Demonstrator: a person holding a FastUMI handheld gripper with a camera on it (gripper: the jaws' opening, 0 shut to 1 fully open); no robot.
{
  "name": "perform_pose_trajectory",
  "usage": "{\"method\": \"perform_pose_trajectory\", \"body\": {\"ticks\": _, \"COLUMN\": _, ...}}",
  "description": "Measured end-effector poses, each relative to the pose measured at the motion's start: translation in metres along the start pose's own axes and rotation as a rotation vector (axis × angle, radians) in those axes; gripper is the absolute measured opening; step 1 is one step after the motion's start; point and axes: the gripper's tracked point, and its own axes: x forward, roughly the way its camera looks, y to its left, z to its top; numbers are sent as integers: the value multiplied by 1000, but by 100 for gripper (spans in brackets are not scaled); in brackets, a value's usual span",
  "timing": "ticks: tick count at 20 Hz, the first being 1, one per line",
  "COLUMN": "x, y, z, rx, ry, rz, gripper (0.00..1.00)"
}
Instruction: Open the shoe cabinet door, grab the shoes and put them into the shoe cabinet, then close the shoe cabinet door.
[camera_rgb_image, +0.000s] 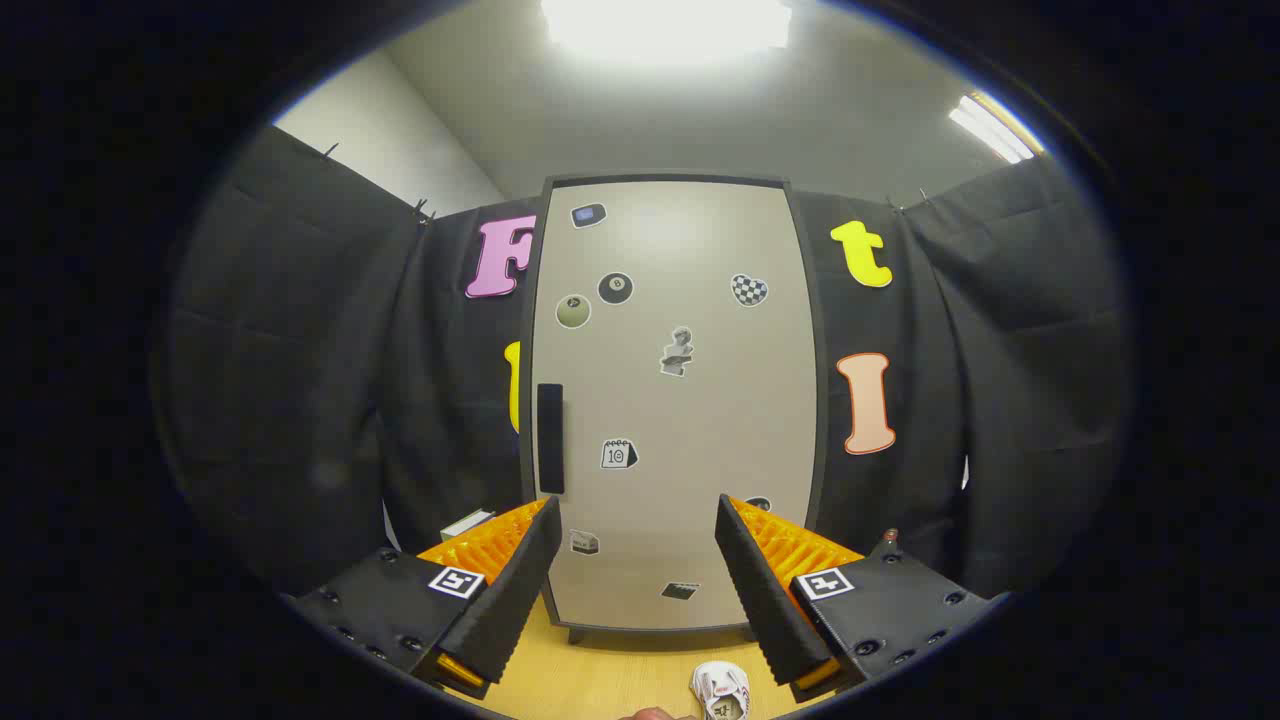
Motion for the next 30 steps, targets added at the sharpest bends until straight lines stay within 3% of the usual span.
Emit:
{"method": "perform_pose_trajectory", "body": {"ticks": 22, "x": -8, "y": -7, "z": -2, "rx": 7, "ry": -10, "rz": 2, "gripper": 97}}
{"method": "perform_pose_trajectory", "body": {"ticks": 30, "x": 8, "y": 6, "z": 16, "rx": -64, "ry": -10, "rz": 29, "gripper": 97}}
